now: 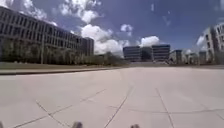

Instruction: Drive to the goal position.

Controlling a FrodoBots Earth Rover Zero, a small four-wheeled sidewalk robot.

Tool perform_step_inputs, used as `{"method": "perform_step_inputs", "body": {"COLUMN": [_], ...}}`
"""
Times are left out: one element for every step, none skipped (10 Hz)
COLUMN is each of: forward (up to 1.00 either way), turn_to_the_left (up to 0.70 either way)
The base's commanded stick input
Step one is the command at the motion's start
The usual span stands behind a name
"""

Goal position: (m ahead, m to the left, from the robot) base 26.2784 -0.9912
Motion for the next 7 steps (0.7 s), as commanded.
{"method": "perform_step_inputs", "body": {"forward": [0.70, 0.70, 0.70, 0.70, 0.70, 0.70, 0.70], "turn_to_the_left": [-0.31, -0.31, -0.31, -0.29, -0.16, -0.03, 0.00]}}
